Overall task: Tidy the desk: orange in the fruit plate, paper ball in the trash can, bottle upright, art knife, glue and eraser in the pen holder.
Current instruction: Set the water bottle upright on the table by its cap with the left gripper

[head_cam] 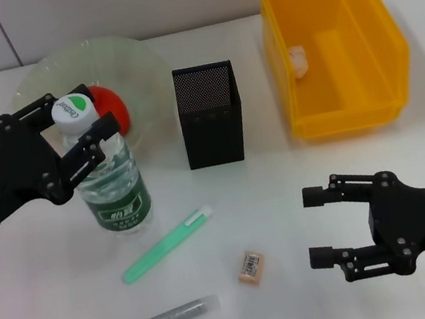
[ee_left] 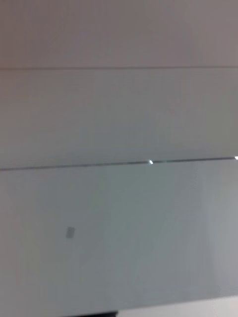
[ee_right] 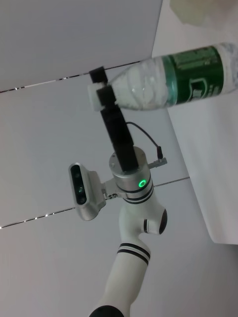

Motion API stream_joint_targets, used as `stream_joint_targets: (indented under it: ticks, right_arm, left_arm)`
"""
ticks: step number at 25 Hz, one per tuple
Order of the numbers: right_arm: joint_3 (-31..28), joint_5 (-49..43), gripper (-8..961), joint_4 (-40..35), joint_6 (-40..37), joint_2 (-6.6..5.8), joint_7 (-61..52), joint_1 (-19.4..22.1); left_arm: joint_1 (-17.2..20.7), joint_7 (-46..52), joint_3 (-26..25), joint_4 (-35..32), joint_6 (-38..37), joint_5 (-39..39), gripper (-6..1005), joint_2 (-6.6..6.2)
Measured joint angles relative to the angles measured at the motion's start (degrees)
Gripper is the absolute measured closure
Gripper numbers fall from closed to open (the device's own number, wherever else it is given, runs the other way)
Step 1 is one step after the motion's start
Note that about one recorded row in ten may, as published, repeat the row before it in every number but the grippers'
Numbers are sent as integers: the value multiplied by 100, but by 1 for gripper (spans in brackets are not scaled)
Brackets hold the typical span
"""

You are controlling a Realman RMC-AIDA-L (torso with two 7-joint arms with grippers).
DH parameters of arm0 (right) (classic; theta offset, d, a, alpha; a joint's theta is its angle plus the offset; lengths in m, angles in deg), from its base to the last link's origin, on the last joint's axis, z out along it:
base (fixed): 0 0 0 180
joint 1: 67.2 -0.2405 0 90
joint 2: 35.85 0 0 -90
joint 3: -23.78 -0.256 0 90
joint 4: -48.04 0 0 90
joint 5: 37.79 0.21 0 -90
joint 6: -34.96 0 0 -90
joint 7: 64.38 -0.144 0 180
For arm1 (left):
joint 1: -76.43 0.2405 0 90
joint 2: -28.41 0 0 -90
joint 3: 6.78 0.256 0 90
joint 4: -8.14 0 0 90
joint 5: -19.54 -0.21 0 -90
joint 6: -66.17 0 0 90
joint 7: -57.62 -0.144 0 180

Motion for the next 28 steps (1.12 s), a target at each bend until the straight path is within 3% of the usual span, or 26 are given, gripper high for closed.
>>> stream_joint_targets:
  ticks: [6, 17, 28]
  right_arm:
    - [-2, 0, 155, 30, 17, -12, 4, -15]
    - [-2, 0, 155, 29, 76, -6, 11, -51]
    - [-2, -51, 156, 29, 107, 19, 17, -124]
  left_arm:
    - [53, -231, -8, 28, 466, 26, 559, 38]
    - [226, -338, -492, 28, 710, -4, 560, 16]
    - [165, -719, -495, 308, 1056, 20, 560, 45]
